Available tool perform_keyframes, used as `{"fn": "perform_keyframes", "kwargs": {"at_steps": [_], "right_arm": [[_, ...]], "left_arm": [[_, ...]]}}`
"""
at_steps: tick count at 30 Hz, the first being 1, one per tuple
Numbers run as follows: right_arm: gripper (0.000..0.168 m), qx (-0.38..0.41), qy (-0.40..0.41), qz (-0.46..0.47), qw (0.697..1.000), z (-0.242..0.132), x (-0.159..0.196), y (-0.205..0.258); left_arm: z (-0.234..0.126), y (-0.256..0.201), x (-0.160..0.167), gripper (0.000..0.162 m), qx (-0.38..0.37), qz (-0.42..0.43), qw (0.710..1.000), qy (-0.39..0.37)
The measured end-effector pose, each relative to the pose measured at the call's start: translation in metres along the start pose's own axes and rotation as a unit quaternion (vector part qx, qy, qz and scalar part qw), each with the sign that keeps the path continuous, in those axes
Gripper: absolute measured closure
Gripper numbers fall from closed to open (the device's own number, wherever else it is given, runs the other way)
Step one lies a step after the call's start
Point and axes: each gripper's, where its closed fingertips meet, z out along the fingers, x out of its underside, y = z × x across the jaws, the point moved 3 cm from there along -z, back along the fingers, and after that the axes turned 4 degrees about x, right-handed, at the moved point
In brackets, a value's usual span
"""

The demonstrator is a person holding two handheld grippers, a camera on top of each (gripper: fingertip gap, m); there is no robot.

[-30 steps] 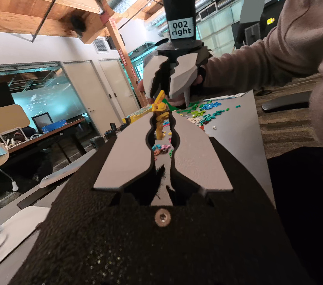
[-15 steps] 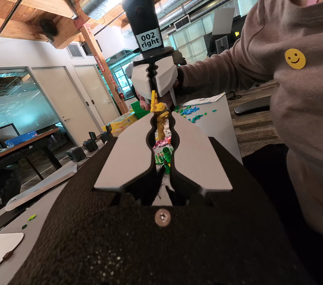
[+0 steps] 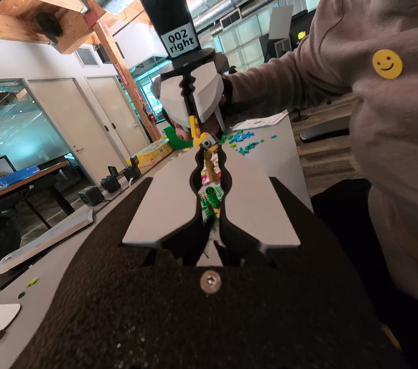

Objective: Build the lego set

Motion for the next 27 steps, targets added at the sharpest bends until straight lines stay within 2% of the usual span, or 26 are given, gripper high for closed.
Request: {"fn": "perform_keyframes", "kwargs": {"at_steps": [14, 27], "right_arm": [[0.166, -0.013, -0.003, 0.048, 0.999, 0.001, 0.011, -0.003], [0.167, -0.029, -0.013, 0.131, 0.991, 0.0, 0.016, -0.009]], "left_arm": [[0.0, -0.002, 0.006, 0.152, 0.003, 0.021, 0.999, 0.025], [0.0, -0.002, 0.008, 0.153, -0.004, 0.052, 0.997, 0.054]]}}
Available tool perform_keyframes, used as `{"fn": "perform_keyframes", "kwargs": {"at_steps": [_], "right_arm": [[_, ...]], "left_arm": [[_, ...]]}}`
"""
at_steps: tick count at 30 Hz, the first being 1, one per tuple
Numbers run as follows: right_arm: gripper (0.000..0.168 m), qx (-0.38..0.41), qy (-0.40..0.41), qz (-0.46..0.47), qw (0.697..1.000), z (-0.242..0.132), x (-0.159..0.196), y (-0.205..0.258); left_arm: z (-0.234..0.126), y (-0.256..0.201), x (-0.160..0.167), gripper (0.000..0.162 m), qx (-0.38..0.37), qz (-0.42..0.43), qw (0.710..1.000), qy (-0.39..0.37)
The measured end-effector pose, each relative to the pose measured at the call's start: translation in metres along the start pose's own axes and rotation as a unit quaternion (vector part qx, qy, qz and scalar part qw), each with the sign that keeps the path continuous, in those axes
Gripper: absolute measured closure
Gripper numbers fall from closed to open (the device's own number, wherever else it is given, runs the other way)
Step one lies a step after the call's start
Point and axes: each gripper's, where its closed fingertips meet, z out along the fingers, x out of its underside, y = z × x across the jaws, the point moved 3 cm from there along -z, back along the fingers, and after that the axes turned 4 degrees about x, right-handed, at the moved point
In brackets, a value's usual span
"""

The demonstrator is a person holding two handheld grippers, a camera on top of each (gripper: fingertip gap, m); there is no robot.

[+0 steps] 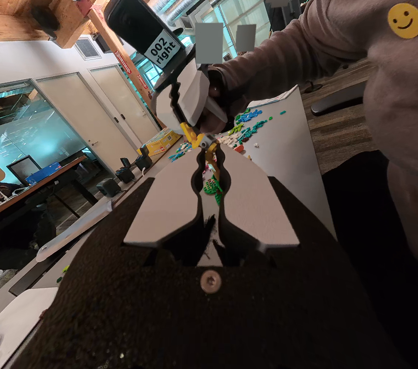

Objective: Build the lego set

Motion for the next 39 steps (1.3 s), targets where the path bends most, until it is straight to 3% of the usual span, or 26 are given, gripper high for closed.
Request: {"fn": "perform_keyframes", "kwargs": {"at_steps": [5, 8, 13, 18, 23, 26, 39], "right_arm": [[0.166, 0.002, -0.004, 0.007, 1.0, 0.0, 0.0, 0.0], [0.167, 0.015, -0.028, -0.022, 0.999, -0.004, -0.004, -0.002], [0.167, 0.061, -0.017, -0.118, 0.991, -0.003, -0.003, -0.002], [0.167, 0.089, -0.013, -0.211, 0.973, -0.004, -0.008, 0.004], [0.167, 0.103, 0.017, -0.306, 0.946, -0.002, -0.008, 0.015], [0.166, 0.096, 0.027, -0.309, 0.946, -0.002, -0.009, 0.018], [0.167, 0.002, 0.024, -0.174, 0.985, -0.01, -0.011, 0.019]], "left_arm": [[0.0, 0.001, 0.0, 0.153, -0.006, 0.006, 1.0, 0.001], [0.001, 0.009, -0.001, 0.15, -0.03, -0.038, 0.999, -0.023], [-0.001, 0.017, -0.002, 0.133, -0.047, -0.101, 0.993, -0.036], [0.0, 0.017, 0.004, 0.135, -0.051, -0.092, 0.994, 0.012], [-0.002, 0.016, -0.002, 0.134, -0.04, -0.095, 0.995, 0.003], [-0.001, 0.012, -0.004, 0.144, -0.032, -0.062, 0.998, 0.011], [0.002, 0.005, -0.014, 0.148, -0.024, 0.023, 0.999, 0.012]]}}
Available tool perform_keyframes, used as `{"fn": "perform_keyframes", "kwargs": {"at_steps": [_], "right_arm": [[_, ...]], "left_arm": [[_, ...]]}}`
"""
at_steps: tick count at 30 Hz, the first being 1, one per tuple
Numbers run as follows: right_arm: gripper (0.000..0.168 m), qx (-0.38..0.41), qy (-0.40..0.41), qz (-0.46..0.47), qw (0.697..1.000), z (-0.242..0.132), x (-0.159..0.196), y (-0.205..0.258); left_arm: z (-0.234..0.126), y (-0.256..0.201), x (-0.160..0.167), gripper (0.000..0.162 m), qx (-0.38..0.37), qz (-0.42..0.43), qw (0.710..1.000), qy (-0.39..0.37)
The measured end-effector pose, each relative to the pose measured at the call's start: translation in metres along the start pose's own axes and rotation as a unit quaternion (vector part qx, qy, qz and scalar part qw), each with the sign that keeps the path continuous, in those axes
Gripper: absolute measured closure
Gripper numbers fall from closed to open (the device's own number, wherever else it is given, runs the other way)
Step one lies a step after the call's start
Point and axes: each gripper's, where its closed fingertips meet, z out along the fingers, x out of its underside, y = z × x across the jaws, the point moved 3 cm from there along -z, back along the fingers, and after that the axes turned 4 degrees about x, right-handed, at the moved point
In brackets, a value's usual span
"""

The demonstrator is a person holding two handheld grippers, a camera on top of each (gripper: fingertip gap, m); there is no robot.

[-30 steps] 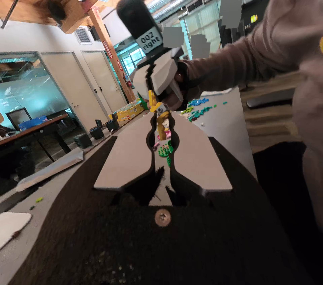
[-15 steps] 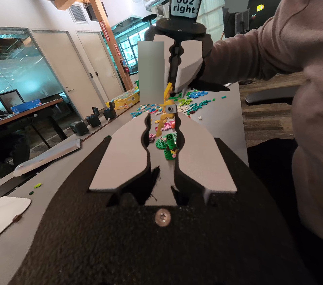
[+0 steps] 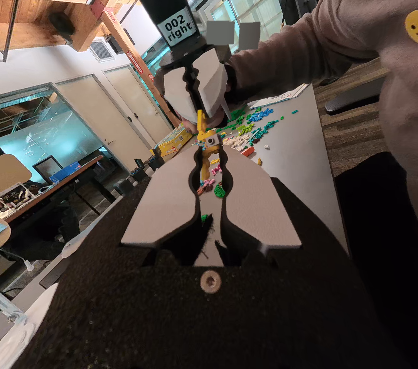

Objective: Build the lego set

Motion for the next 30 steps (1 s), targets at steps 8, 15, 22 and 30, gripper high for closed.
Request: {"fn": "perform_keyframes", "kwargs": {"at_steps": [8, 15, 22, 30], "right_arm": [[0.166, -0.016, 0.018, -0.012, 1.0, 0.003, 0.007, 0.005], [0.167, -0.001, -0.005, -0.001, 1.0, -0.002, 0.0, -0.002], [0.167, -0.026, 0.033, 0.026, 0.999, 0.002, 0.0, -0.003], [0.167, -0.051, 0.071, 0.035, 0.996, 0.004, 0.0, -0.004]], "left_arm": [[-0.006, 0.009, 0.001, 0.148, -0.033, -0.017, 0.999, -0.016], [-0.007, 0.006, 0.007, 0.148, -0.021, 0.0, 1.0, 0.011], [-0.002, 0.001, 0.005, 0.149, -0.019, 0.058, 0.997, 0.037], [0.003, -0.004, 0.01, 0.149, -0.007, 0.086, 0.994, 0.071]]}}
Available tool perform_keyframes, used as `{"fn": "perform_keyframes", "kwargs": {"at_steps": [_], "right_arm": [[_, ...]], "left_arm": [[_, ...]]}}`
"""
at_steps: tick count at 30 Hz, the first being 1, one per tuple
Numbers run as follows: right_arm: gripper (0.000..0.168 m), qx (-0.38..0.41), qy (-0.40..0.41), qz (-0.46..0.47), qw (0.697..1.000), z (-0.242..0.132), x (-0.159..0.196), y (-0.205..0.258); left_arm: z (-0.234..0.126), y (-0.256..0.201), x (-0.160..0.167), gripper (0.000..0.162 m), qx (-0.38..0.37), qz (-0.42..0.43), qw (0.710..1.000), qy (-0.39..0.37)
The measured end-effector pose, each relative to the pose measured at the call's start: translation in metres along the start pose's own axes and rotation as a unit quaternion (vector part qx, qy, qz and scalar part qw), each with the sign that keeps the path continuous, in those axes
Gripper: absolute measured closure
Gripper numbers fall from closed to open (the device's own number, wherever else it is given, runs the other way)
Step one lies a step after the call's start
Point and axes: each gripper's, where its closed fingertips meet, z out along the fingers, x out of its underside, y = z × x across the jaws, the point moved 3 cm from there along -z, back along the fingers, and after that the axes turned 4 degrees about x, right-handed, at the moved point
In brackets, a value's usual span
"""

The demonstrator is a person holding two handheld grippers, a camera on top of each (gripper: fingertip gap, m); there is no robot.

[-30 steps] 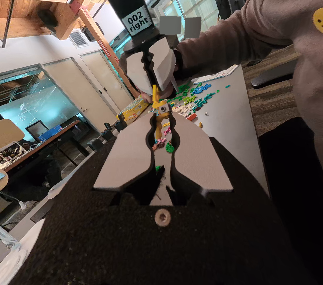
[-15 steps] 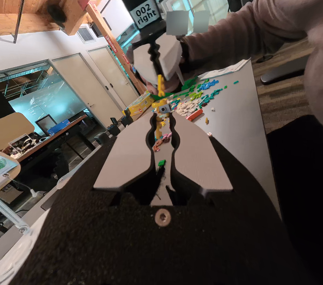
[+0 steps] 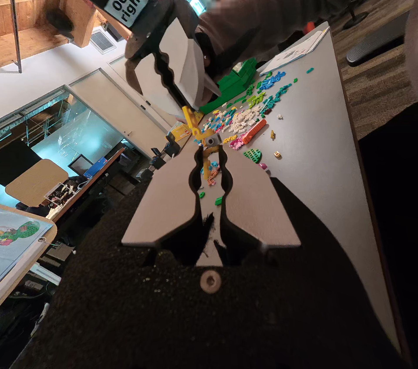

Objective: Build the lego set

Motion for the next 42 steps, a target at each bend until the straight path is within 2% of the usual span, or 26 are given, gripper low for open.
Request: {"fn": "perform_keyframes", "kwargs": {"at_steps": [16, 21, 25, 31, 42], "right_arm": [[0.167, -0.05, 0.07, 0.032, 0.996, 0.003, 0.005, -0.003], [0.167, -0.047, 0.067, 0.032, 0.996, 0.001, 0.006, -0.003], [0.167, -0.02, 0.068, 0.023, 0.997, 0.002, 0.012, -0.006], [0.167, 0.019, 0.035, 0.027, 0.999, 0.004, 0.02, -0.009], [0.167, -0.027, 0.031, 0.081, 0.996, 0.002, 0.02, -0.008]], "left_arm": [[0.002, -0.005, 0.002, 0.15, 0.013, 0.023, 0.999, 0.025], [0.004, -0.004, 0.004, 0.149, 0.009, 0.008, 1.0, 0.018], [0.007, -0.003, 0.014, 0.148, 0.011, -0.036, 0.999, 0.025], [0.005, -0.004, 0.02, 0.148, 0.02, -0.035, 0.998, 0.043], [0.004, -0.006, 0.015, 0.149, 0.019, 0.006, 0.999, 0.044]]}}
